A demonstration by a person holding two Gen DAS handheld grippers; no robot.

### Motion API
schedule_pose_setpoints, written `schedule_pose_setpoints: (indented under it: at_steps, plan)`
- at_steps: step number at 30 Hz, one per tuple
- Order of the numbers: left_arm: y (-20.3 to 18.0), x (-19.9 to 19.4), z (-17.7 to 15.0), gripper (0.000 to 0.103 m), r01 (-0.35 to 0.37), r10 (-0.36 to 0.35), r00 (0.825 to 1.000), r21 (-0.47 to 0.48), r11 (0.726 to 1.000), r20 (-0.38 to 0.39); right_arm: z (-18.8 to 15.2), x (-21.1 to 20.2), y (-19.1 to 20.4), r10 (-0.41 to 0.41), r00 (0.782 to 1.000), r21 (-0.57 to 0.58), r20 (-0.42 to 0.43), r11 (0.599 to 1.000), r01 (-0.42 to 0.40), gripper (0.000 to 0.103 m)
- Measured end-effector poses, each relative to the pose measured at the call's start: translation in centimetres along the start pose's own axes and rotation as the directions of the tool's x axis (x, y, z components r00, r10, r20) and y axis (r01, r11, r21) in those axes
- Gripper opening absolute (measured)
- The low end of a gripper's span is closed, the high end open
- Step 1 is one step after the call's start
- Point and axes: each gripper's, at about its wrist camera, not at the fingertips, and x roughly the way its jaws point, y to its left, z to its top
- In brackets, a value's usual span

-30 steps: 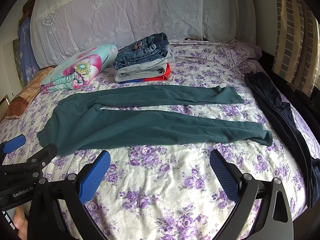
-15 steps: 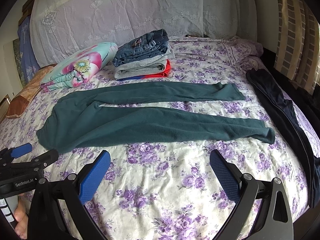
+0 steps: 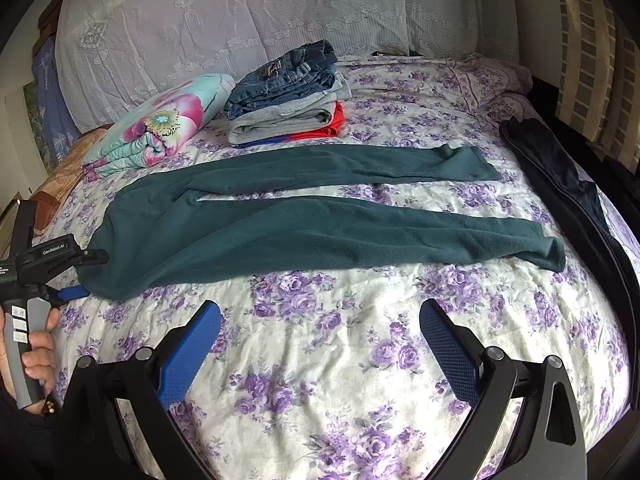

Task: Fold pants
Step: 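Grasp the waistband with the left tool while the right tool grasps a leg cuff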

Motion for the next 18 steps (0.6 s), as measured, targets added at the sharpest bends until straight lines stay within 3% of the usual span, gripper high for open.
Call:
schedule_pose_setpoints:
  at_steps: [1, 3, 5, 9, 12, 15, 18]
  plan:
    - [-0.1, 0.7, 0.4, 0.003, 0.017, -0.017, 0.999, 0.005, 1.0, -0.028, 0.0, -0.1, -0.4, -0.001, 1.0, 0.008, 0.002, 1.0, 0.001, 0.1]
    - [1.1, 2.7, 1.7, 0.004, 0.053, -0.057, 0.995, -0.049, 0.997, -0.079, 0.0, -0.4, -1.2, 0.005, 1.0, 0.022, 0.01, 1.0, -0.005, 0.1]
    - [2.0, 2.8, 1.6, 0.004, 0.066, -0.071, 0.996, -0.079, 0.995, -0.062, 0.2, -1.1, -2.6, 0.012, 0.999, 0.04, 0.03, 0.999, -0.013, 0.1]
    - [1.5, -0.7, 0.1, 0.004, 0.007, -0.006, 0.998, -0.024, 1.0, 0.056, 1.1, -2.1, -7.4, -0.078, 0.996, 0.067, 0.037, 0.995, 0.076, 0.099]
    - [1.7, -3.2, -0.9, 0.004, 0.002, -0.003, 0.991, 0.004, 1.0, 0.137, 2.2, -1.7, -12.9, -0.153, 0.988, 0.157, -0.022, 0.976, 0.154, 0.099]
    - [2.1, -3.1, -0.9, 0.004, -0.016, 0.015, 0.992, 0.003, 1.0, 0.128, 3.2, -0.4, -18.5, -0.104, 0.992, 0.288, -0.076, 0.95, 0.122, 0.1]
    - [2.3, -2.7, -0.5, 0.004, -0.01, 0.01, 0.993, 0.003, 1.0, 0.114, 3.8, 2.3, -23.2, 0.006, 0.994, 0.447, -0.113, 0.893, 0.046, 0.1]
